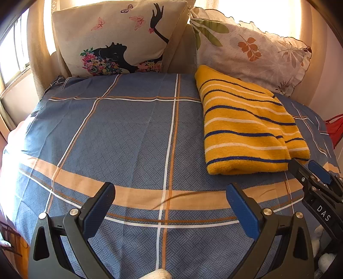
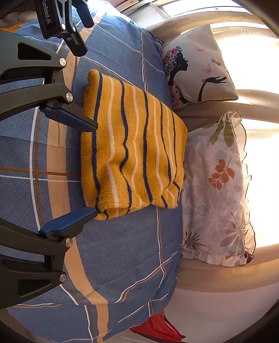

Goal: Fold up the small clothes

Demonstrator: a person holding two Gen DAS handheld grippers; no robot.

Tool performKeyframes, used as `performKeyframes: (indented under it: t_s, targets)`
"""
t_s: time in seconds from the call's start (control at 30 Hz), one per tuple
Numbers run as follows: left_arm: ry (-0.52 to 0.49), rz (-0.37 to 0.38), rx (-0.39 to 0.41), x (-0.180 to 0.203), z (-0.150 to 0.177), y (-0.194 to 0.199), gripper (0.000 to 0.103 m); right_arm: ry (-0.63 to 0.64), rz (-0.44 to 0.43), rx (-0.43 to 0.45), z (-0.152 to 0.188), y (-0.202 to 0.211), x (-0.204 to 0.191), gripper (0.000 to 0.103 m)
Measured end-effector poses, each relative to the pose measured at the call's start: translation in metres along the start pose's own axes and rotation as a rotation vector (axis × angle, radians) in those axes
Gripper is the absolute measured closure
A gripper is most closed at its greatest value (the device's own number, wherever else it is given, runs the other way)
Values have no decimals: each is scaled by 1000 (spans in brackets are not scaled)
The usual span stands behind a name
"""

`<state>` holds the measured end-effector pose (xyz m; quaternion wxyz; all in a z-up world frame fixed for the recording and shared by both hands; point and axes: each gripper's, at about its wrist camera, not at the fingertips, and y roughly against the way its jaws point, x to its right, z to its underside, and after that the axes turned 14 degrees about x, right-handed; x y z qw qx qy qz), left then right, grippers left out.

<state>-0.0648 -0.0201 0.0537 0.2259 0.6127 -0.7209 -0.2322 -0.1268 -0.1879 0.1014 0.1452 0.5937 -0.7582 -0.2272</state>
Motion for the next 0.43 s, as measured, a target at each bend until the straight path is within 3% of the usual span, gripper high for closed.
performKeyframes:
  t_s: [0.43]
  targets:
    - [9, 19, 49, 0, 2, 25, 0, 31, -16, 12, 3, 16, -14, 26]
